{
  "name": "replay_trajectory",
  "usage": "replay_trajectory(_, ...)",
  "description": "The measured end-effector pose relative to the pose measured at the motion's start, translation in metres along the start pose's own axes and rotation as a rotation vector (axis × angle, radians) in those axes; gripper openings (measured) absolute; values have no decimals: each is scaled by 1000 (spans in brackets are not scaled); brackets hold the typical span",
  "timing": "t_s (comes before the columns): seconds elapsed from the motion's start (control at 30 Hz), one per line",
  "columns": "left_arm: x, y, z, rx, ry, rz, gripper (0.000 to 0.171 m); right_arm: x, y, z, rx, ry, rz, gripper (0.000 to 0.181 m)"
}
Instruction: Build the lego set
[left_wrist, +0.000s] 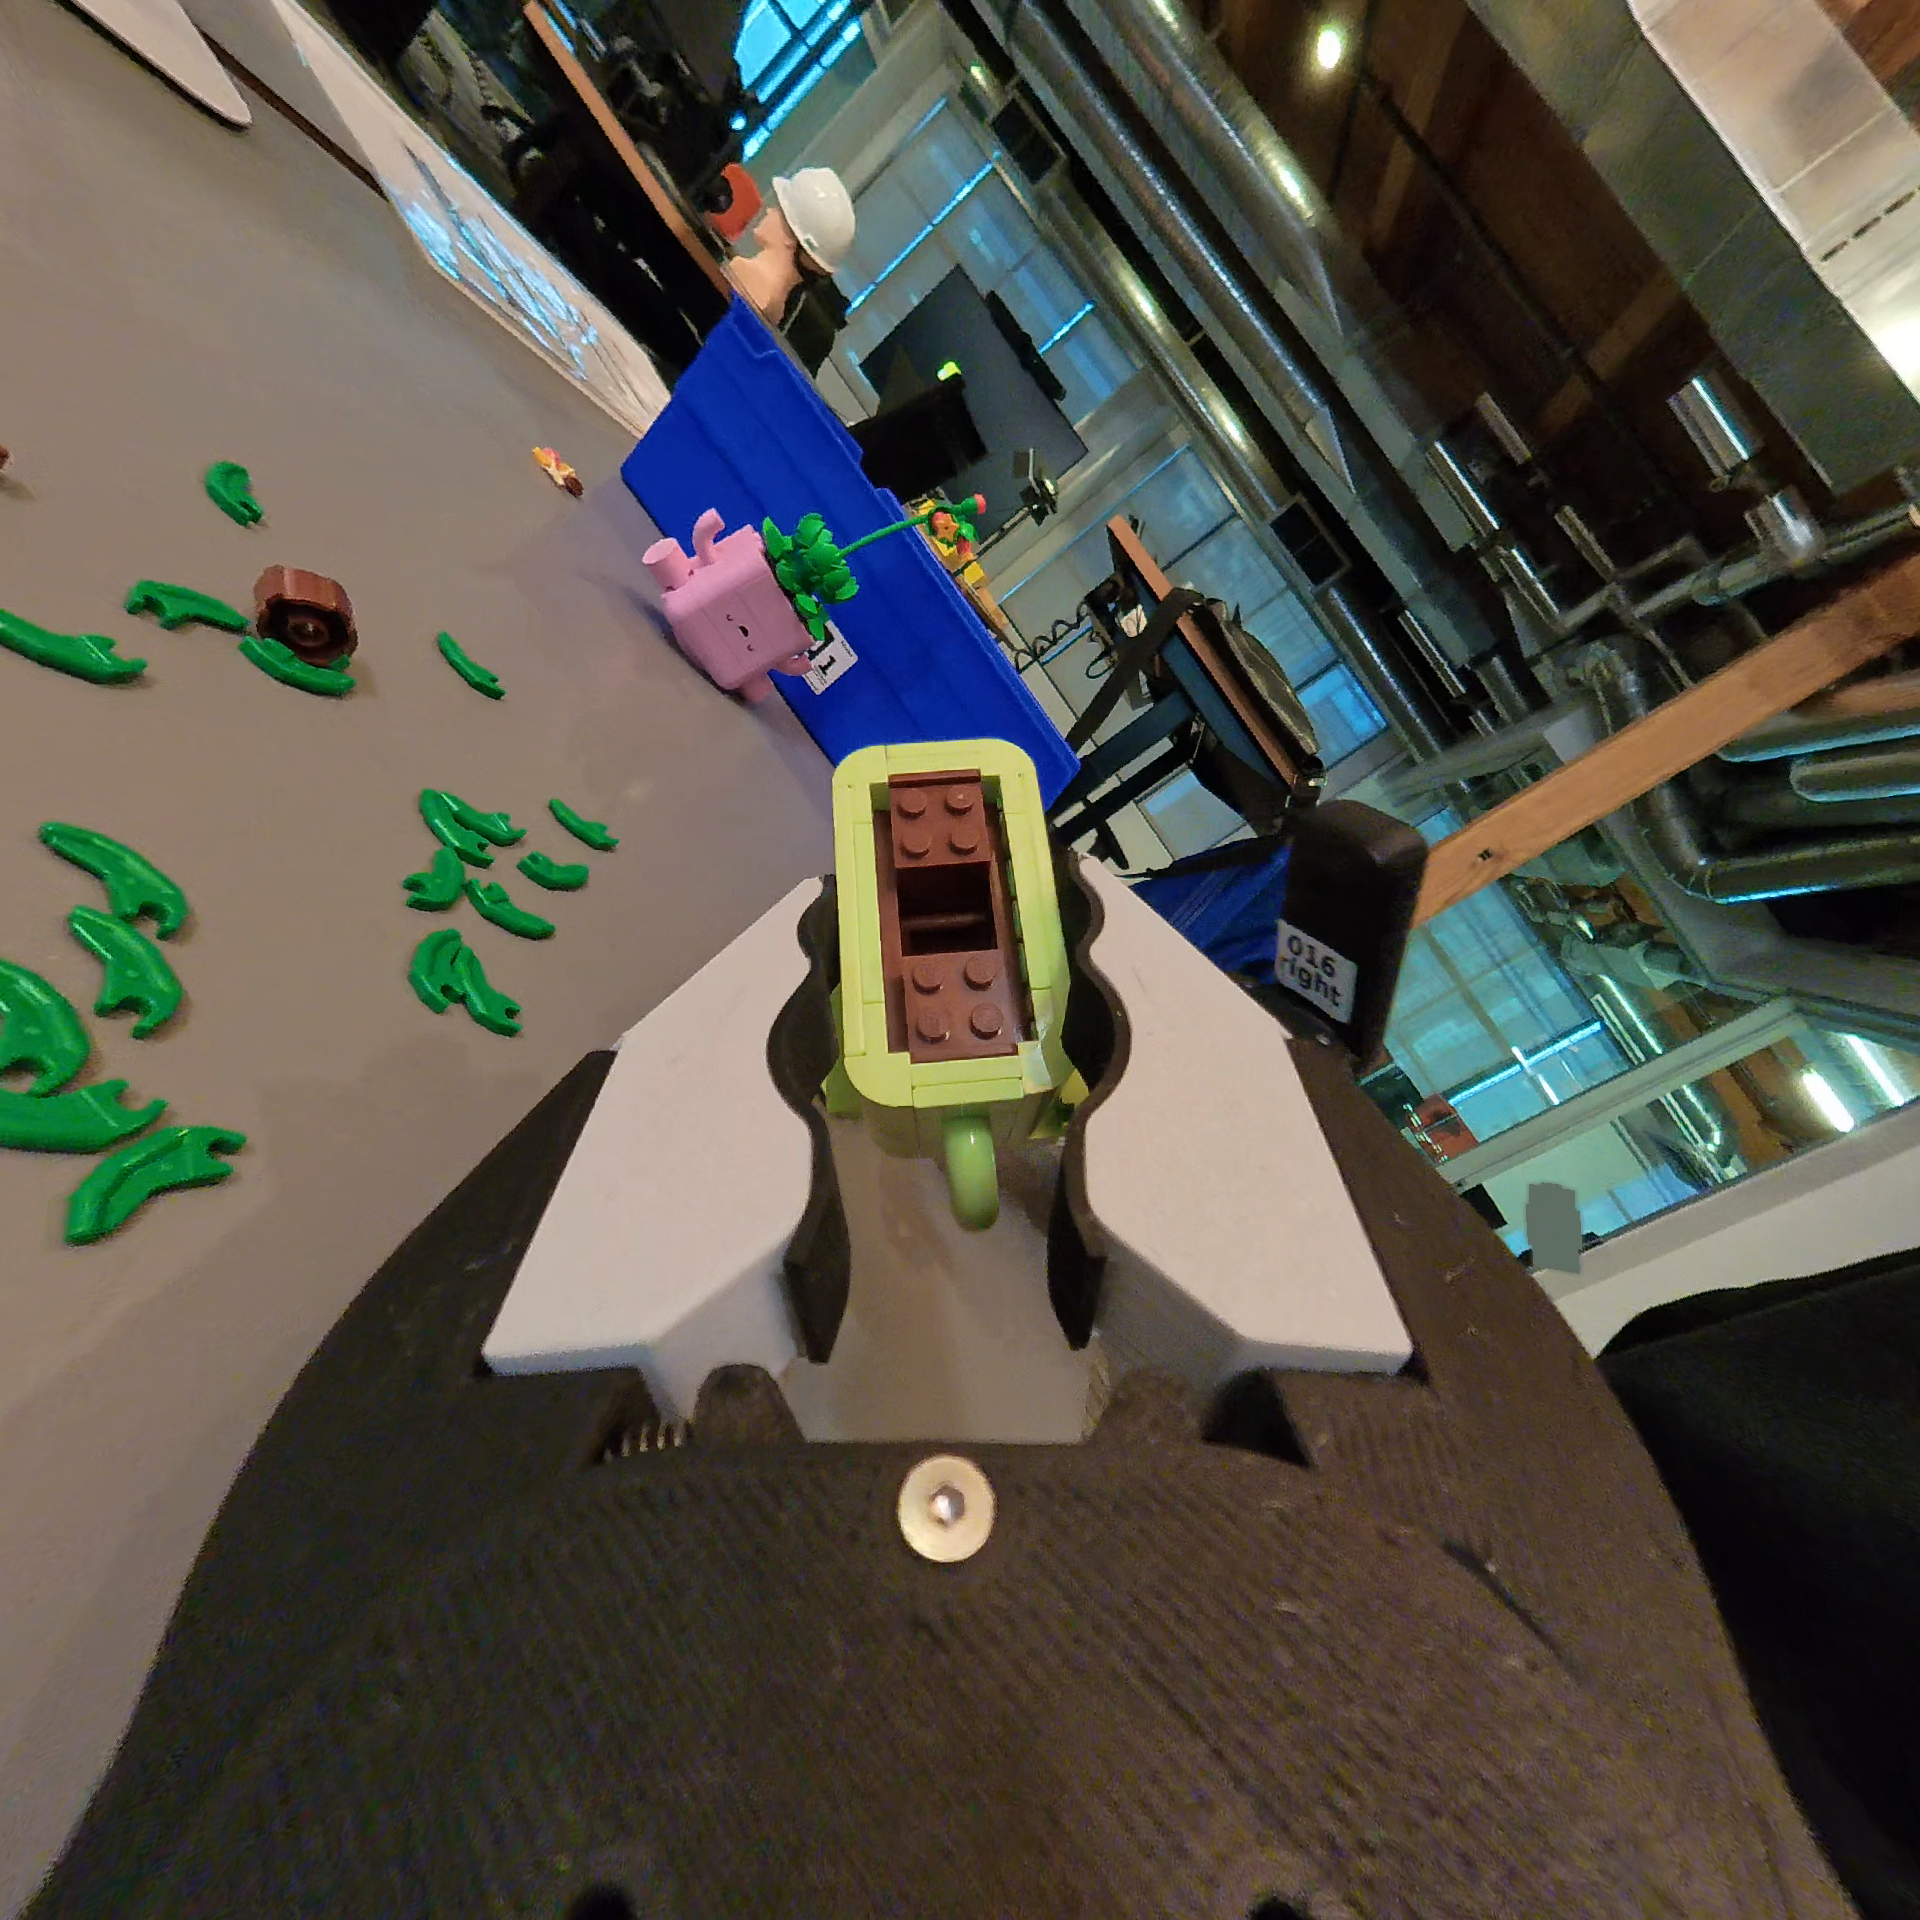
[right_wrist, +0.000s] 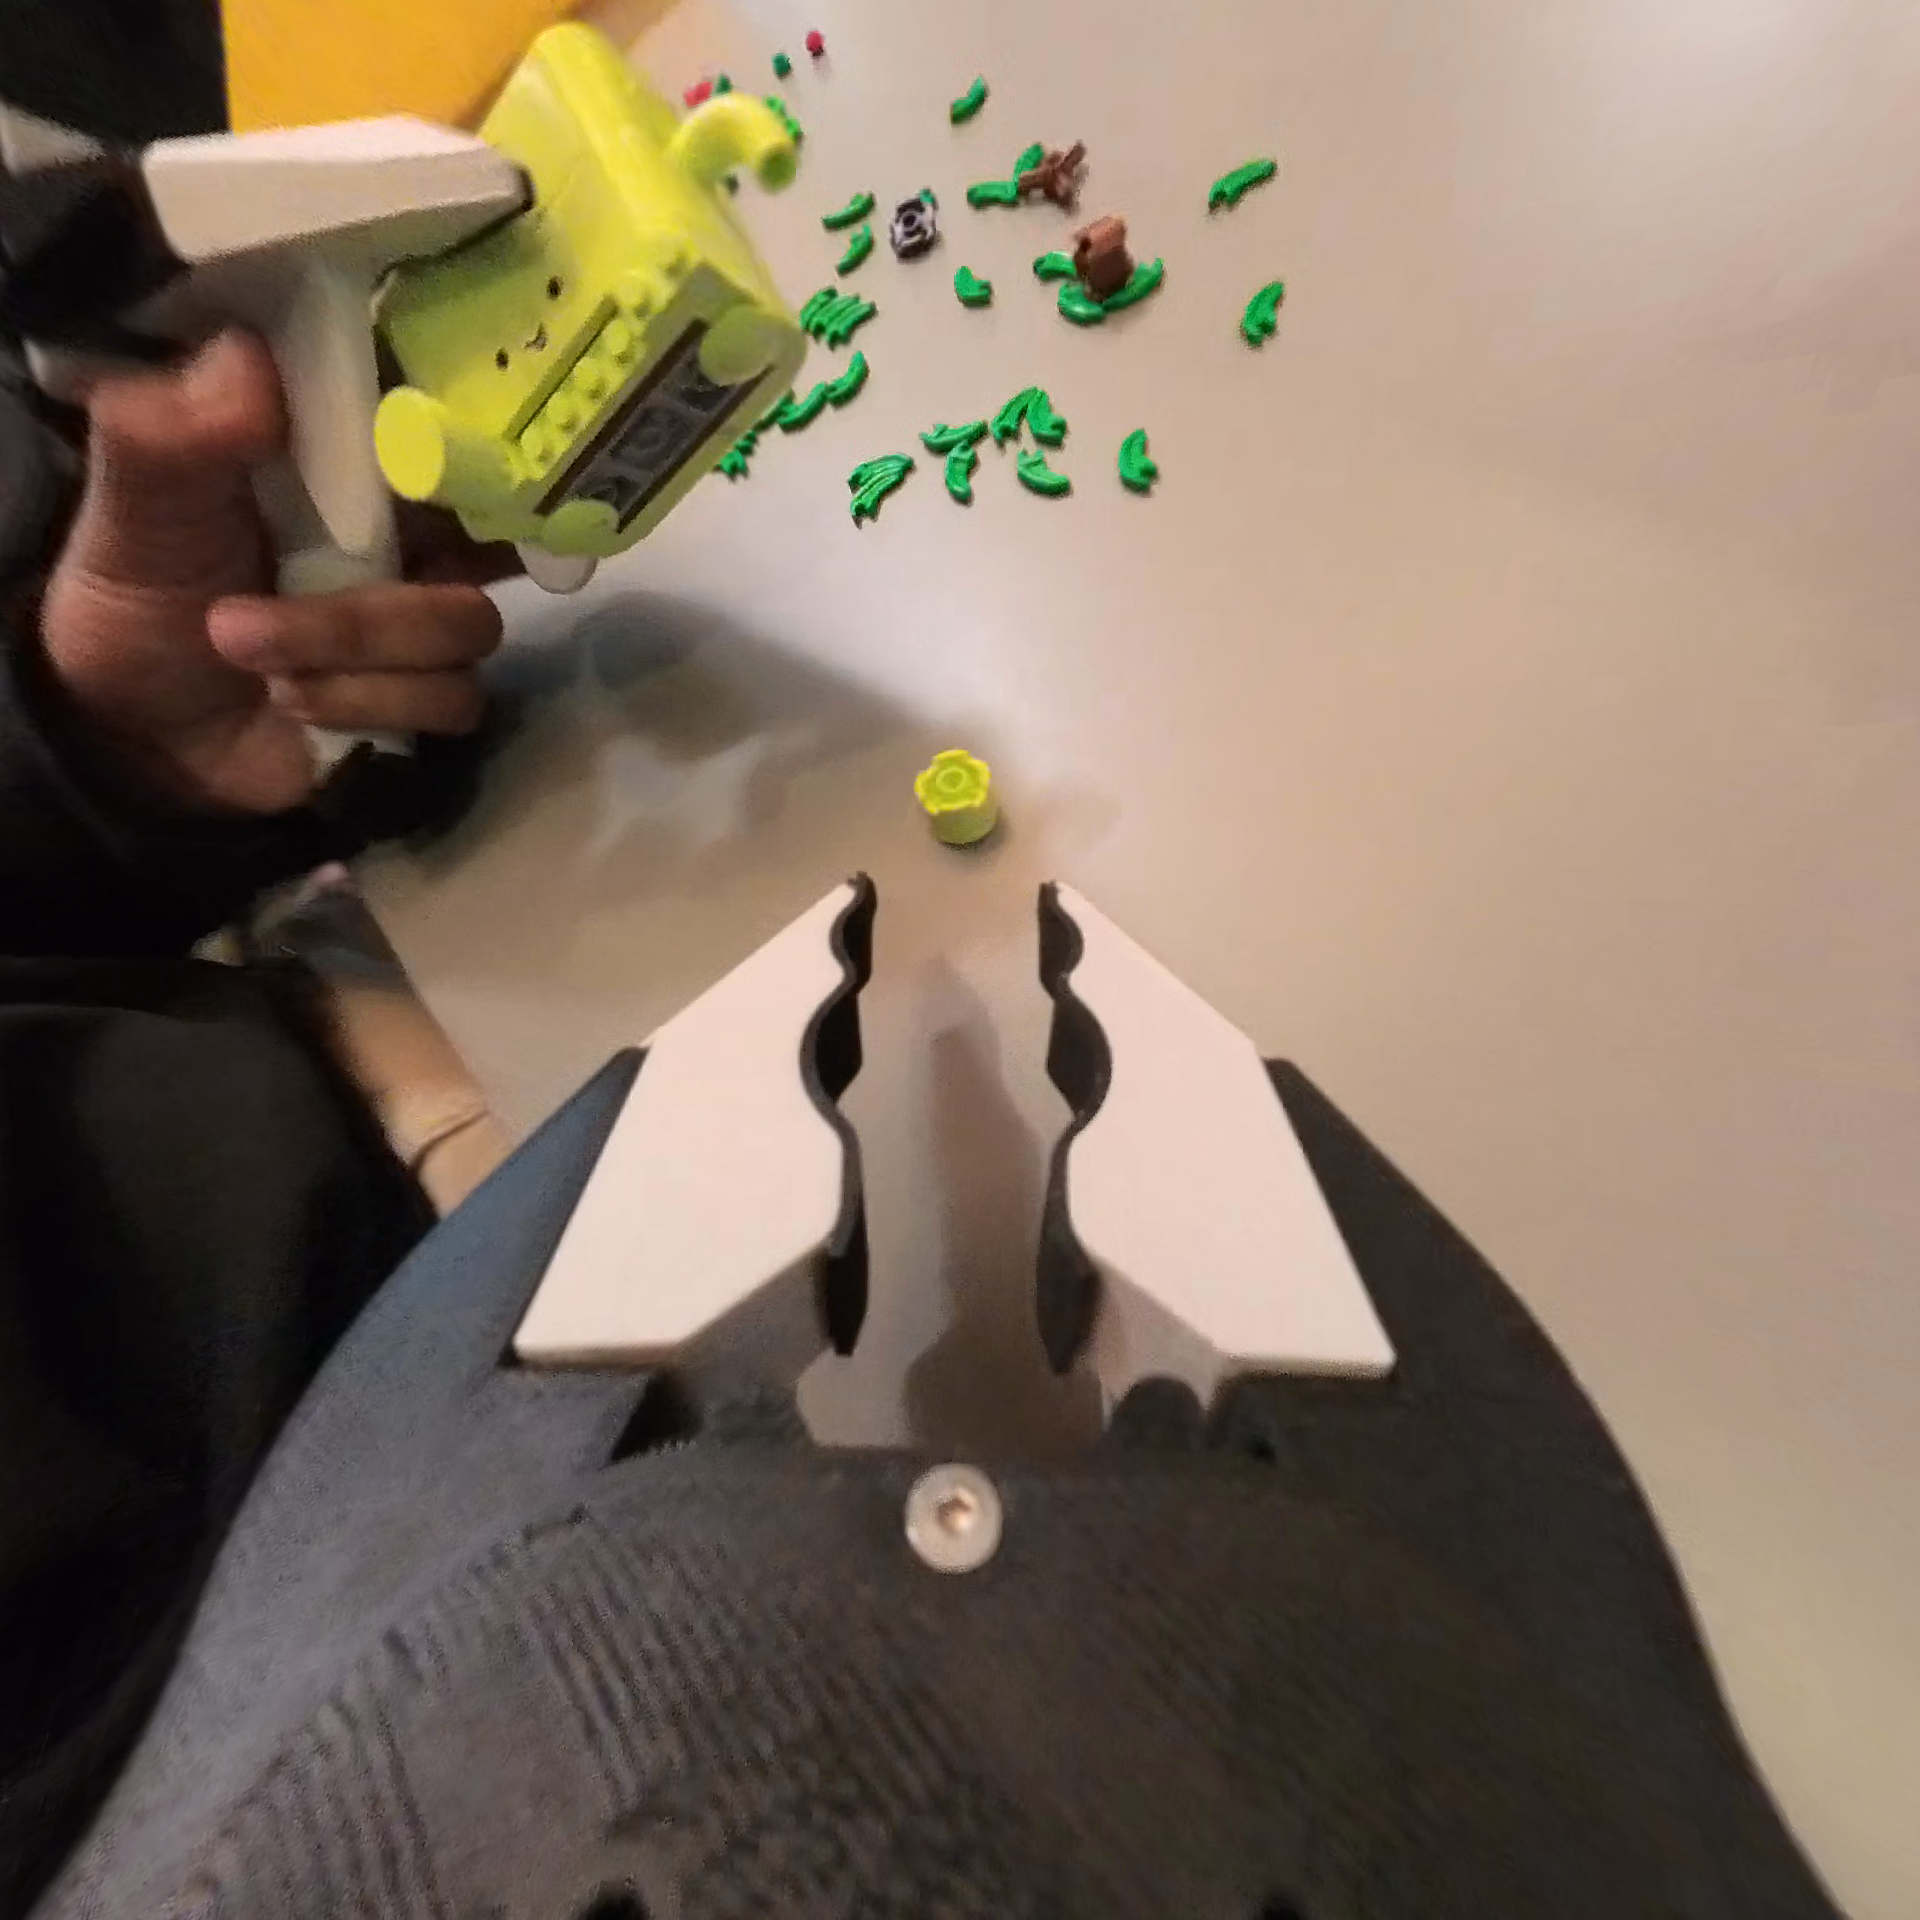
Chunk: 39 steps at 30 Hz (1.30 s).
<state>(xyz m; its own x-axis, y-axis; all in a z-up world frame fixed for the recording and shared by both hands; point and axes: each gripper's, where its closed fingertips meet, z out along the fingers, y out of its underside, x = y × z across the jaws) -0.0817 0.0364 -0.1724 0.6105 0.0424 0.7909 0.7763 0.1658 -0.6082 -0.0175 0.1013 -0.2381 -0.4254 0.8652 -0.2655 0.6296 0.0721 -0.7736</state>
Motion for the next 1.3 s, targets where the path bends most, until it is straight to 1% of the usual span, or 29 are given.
replay_trajectory(0.1,-1,0,0,1,-2,-6,40,-2,-1,7,-28,91,-161,32)
replay_trajectory(0.2,0,0,0,-2,1,-2,40,2,3,20,-87,144,-252,34)
replay_trajectory(0.43,0,1,0,-5,-6,11,40,7,-11,45,-89,125,-243,35)
replay_trajectory(0.47,0,2,0,-7,-10,14,40,6,-12,47,-91,115,-253,34)
replay_trajectory(0.5,-1,3,1,-13,-17,17,40,4,-13,48,-92,105,-263,29)
replay_trajectory(0.57,-6,8,3,-53,-56,26,39,3,-13,48,-89,107,-280,15)
replay_trajectory(0.6,-9,11,4,-76,-90,48,39,2,-13,48,-86,106,-291,12)
replay_trajectory(0.7,-17,29,8,-202,-172,114,38,3,-11,43,-78,129,-319,11)
replay_trajectory(0.83,-24,53,11,-374,-183,52,39,2,-4,32,-75,116,-300,12)
replay_trajectory(0.87,-25,58,11,-406,-192,60,39,1,-2,29,-76,105,-289,12)
replay_trajectory(0.97,-26,61,11,-433,-217,95,40,0,5,24,-84,91,-261,12)
replay_trajectory(1.07,-26,65,9,-468,-206,101,41,0,6,22,-86,96,-266,12)
replay_trajectory(1.23,-32,56,4,-428,-251,112,49,-1,7,23,-91,95,-277,11)
replay_trajectory(1.3,-33,53,2,-416,-260,127,50,-1,7,23,-90,96,-281,12)
